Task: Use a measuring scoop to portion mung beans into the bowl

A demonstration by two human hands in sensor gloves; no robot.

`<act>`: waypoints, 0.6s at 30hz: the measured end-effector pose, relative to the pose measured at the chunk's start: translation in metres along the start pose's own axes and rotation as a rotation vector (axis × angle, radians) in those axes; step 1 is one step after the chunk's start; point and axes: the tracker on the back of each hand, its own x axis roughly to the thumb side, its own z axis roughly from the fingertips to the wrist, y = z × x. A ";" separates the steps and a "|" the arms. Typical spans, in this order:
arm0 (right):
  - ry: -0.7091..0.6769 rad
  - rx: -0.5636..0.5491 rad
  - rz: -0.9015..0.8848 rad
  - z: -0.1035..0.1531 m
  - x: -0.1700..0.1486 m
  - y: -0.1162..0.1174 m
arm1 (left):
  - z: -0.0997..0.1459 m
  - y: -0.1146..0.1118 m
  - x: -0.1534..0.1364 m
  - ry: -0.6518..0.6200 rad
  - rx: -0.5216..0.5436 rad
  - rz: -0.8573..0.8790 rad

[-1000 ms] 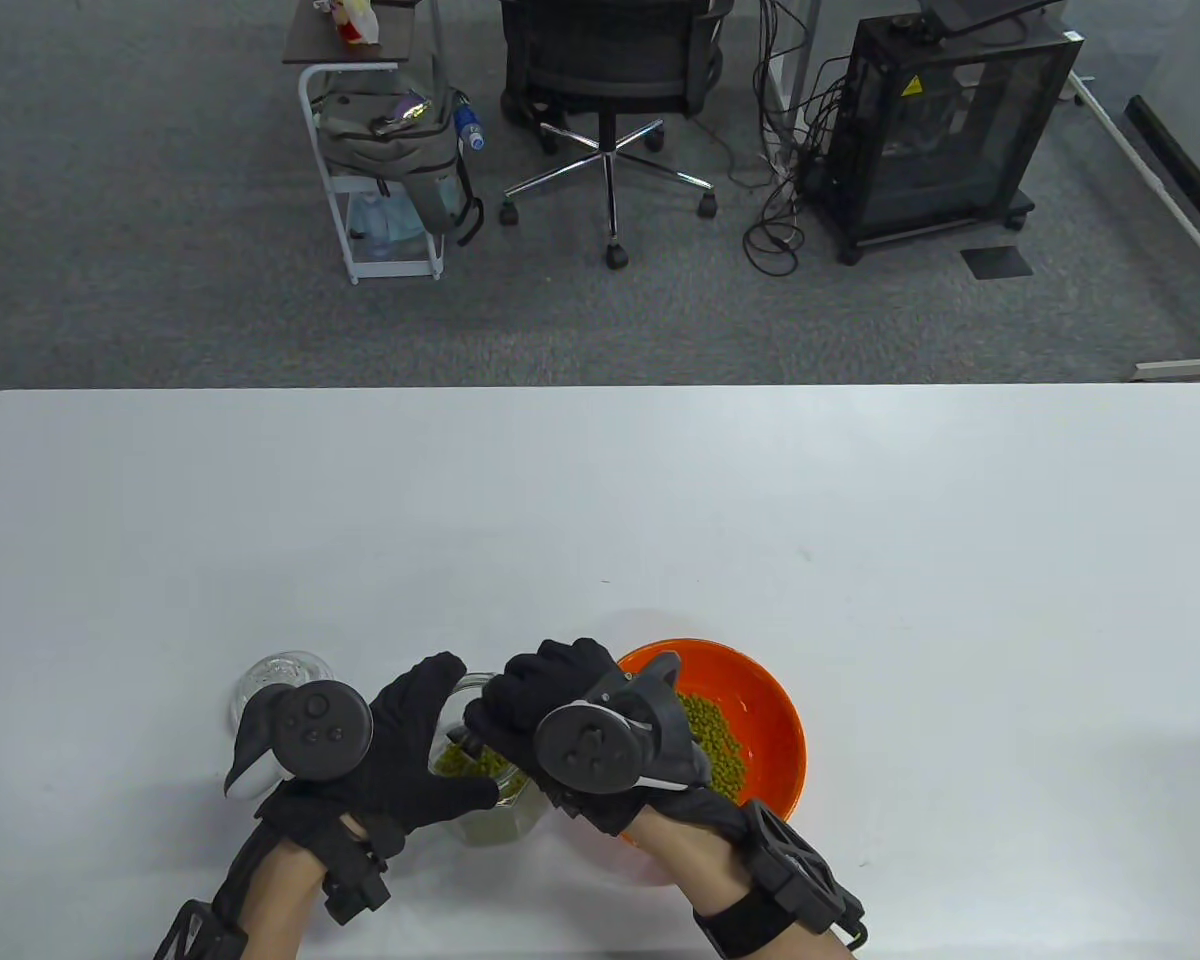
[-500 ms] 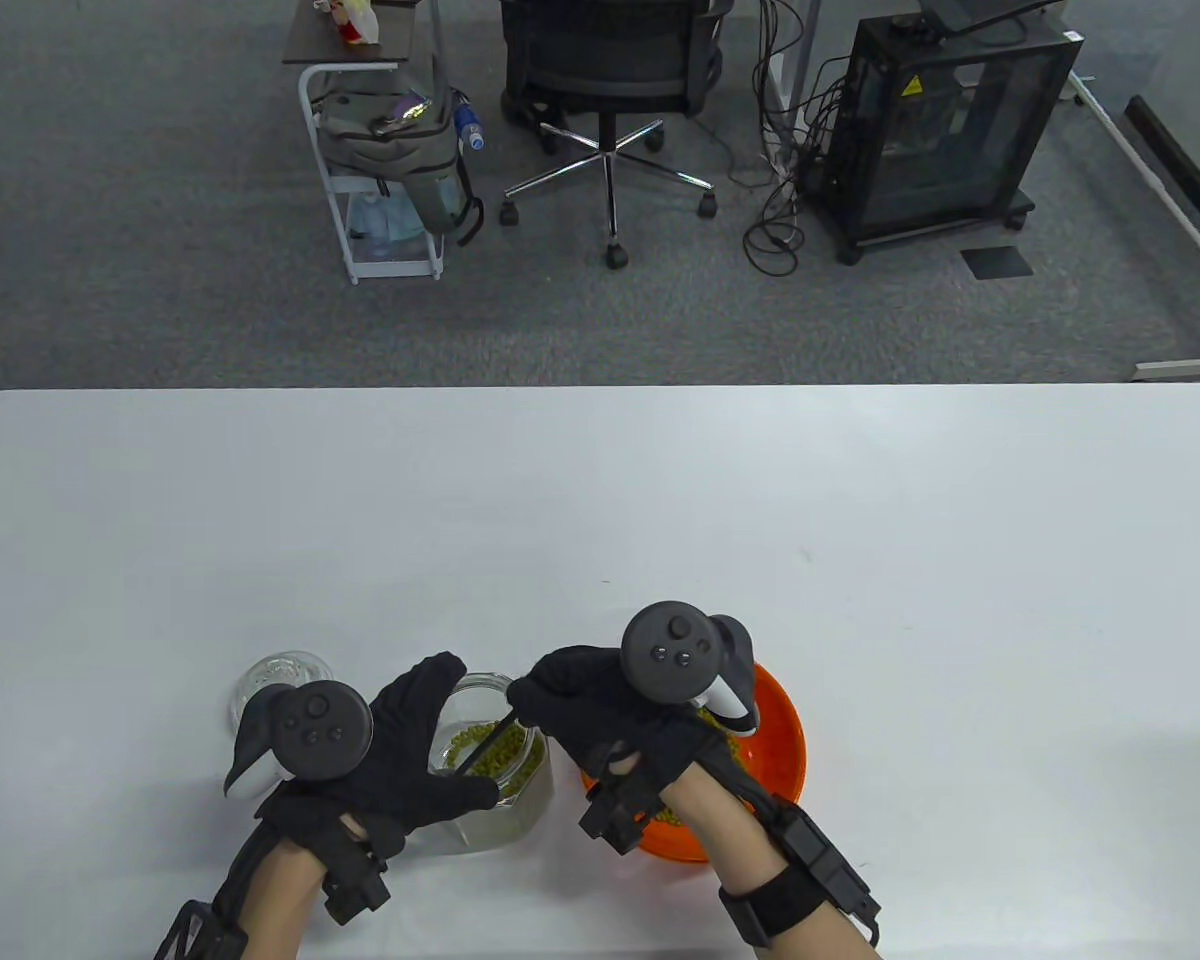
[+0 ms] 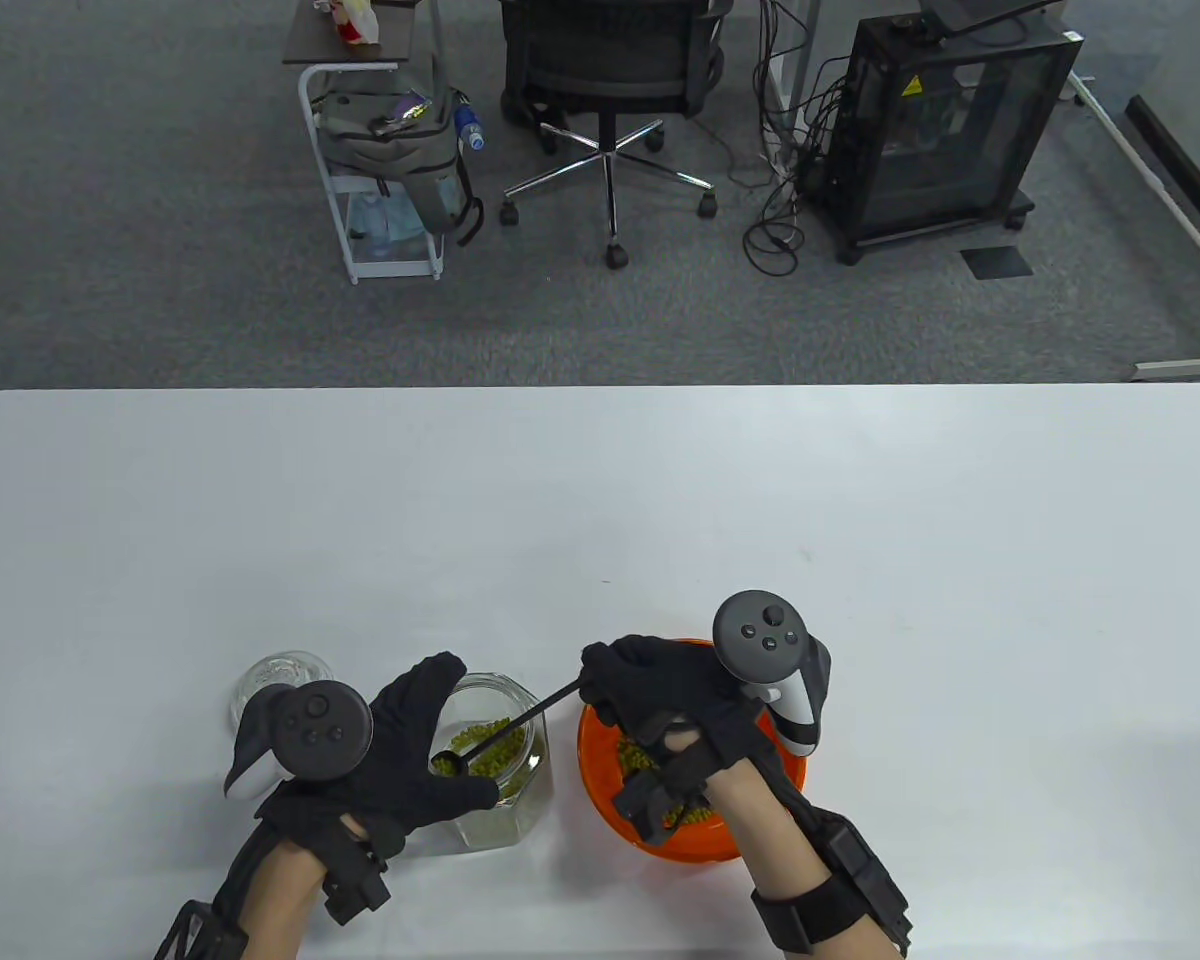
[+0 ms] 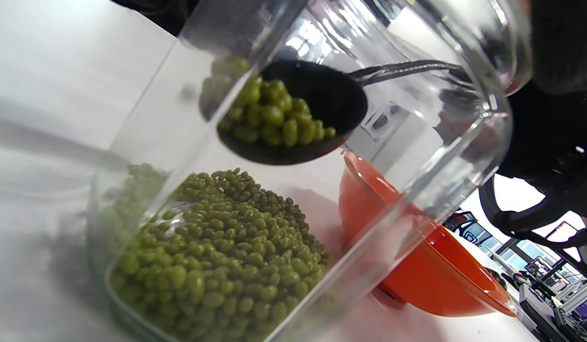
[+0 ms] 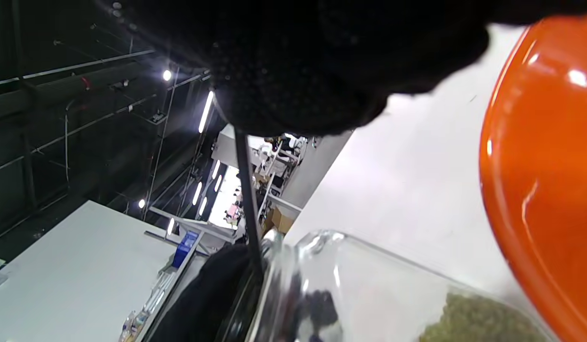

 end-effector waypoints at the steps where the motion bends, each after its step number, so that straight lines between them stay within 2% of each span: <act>1: 0.003 -0.009 -0.007 0.001 -0.002 -0.001 | 0.000 0.000 0.000 0.000 0.000 0.000; 18: 0.038 -0.119 -0.165 0.014 -0.018 -0.039 | 0.000 0.000 0.000 0.000 0.001 -0.001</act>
